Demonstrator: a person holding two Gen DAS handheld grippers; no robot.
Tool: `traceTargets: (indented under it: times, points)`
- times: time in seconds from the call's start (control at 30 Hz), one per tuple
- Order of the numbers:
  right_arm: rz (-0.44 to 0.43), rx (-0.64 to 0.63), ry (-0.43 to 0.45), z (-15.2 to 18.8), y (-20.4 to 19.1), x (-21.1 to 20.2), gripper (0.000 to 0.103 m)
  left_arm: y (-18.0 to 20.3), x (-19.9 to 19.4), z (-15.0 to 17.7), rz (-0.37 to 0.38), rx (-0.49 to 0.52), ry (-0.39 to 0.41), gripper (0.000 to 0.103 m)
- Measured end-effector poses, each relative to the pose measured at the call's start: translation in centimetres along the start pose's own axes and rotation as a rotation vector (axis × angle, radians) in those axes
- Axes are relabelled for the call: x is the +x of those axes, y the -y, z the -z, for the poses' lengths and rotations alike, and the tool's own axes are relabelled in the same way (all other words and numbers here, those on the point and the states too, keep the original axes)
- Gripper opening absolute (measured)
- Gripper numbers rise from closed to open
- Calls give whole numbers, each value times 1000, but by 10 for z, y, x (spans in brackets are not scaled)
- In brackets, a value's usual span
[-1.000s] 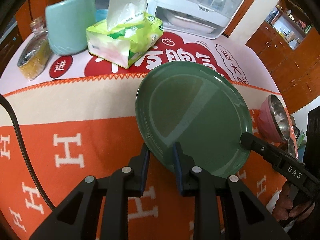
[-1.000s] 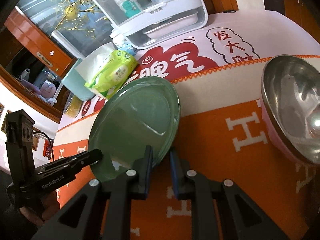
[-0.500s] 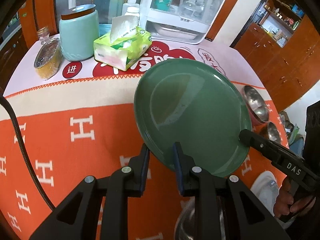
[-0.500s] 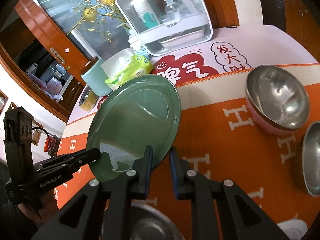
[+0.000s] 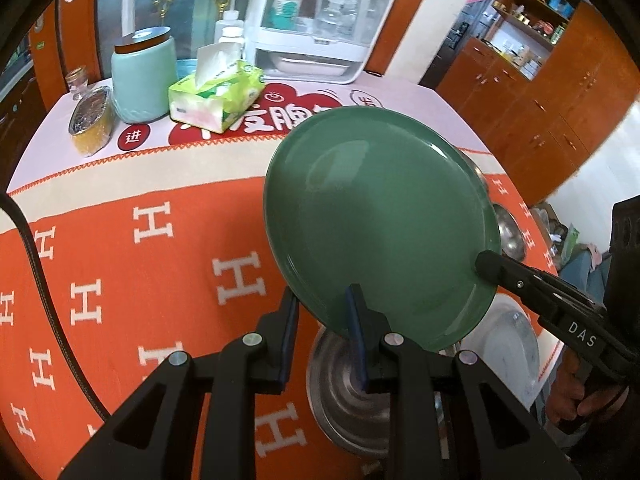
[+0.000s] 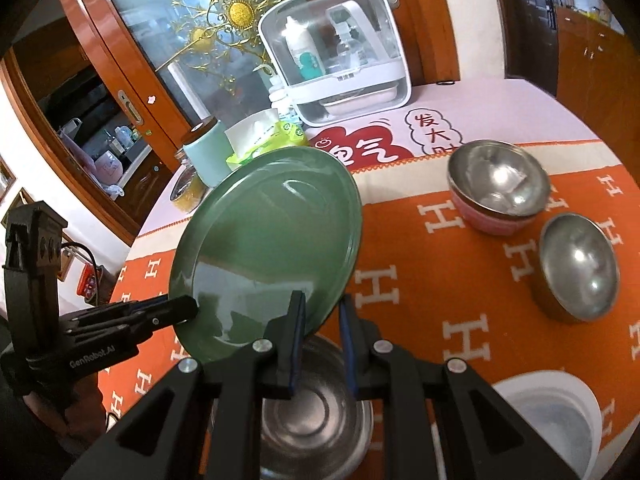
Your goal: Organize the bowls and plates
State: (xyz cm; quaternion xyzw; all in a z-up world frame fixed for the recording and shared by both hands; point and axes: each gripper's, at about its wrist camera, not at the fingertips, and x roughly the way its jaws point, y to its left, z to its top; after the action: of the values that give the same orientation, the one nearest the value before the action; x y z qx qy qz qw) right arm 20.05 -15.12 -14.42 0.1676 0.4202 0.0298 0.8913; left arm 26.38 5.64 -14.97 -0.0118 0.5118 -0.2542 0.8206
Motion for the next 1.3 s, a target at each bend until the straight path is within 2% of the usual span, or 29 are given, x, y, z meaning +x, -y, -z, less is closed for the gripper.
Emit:
traceTargets:
  times: [0.4, 0.77, 1.07, 1.3]
  points:
    - [23, 54, 51, 43, 22, -55, 16, 50, -24, 35, 32, 90, -3, 22]
    - [30, 62, 76, 74, 58, -105, 16, 111, -35, 67, 45, 103, -27, 22]
    - [48, 66, 61, 96, 96, -137, 16, 165, -32, 90, 41, 130, -56, 22]
    - [49, 64, 24, 109, 122, -150, 16, 195, -22, 108, 29, 110, -88, 22]
